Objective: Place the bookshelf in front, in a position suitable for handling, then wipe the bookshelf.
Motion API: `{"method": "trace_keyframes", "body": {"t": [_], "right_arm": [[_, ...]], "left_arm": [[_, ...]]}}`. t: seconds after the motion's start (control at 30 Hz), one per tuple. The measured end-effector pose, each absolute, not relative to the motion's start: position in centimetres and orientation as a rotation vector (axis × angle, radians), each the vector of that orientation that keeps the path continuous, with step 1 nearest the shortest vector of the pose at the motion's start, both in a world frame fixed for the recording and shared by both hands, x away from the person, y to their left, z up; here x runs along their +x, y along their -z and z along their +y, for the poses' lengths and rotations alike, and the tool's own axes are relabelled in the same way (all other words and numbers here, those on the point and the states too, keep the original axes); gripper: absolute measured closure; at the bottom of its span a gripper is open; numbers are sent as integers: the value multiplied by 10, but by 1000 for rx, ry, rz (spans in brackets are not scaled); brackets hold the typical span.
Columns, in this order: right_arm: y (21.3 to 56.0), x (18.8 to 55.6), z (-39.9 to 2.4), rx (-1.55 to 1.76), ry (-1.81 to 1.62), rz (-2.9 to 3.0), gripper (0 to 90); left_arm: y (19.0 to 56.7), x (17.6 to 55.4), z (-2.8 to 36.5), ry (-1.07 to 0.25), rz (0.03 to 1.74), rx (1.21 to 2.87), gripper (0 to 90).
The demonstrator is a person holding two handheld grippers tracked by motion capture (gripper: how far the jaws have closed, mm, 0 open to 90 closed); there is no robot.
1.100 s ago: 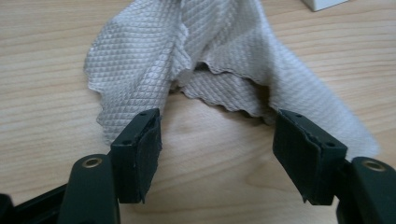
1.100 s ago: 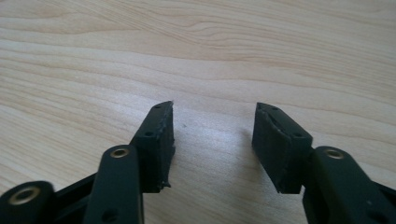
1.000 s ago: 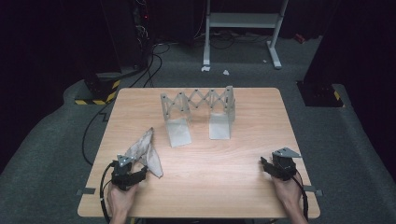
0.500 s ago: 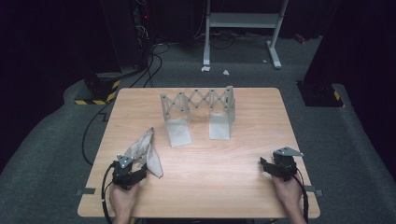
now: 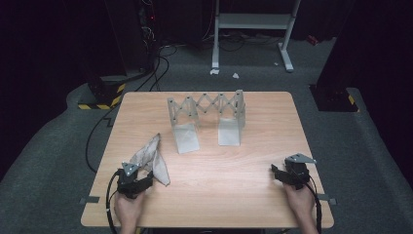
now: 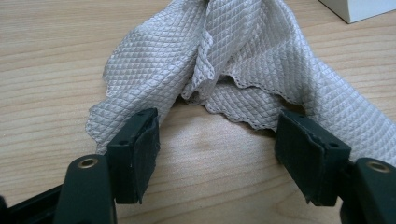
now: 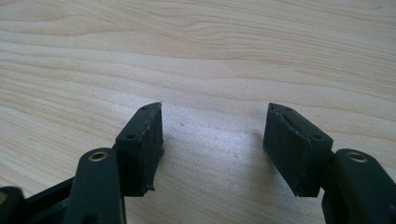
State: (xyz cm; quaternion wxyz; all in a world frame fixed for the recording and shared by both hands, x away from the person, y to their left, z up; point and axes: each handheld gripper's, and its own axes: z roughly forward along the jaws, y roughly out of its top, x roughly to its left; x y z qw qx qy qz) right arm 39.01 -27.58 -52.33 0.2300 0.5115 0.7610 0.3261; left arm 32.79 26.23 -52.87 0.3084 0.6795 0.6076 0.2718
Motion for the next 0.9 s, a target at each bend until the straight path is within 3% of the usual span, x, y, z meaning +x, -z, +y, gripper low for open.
{"method": "trace_keyframes", "body": {"t": [0.9], "right_arm": [[523, 391, -275, 1405, -895, 2092, 370]], "left_arm": [[529, 327, 262, -718, 1611, 1792, 312]]}}
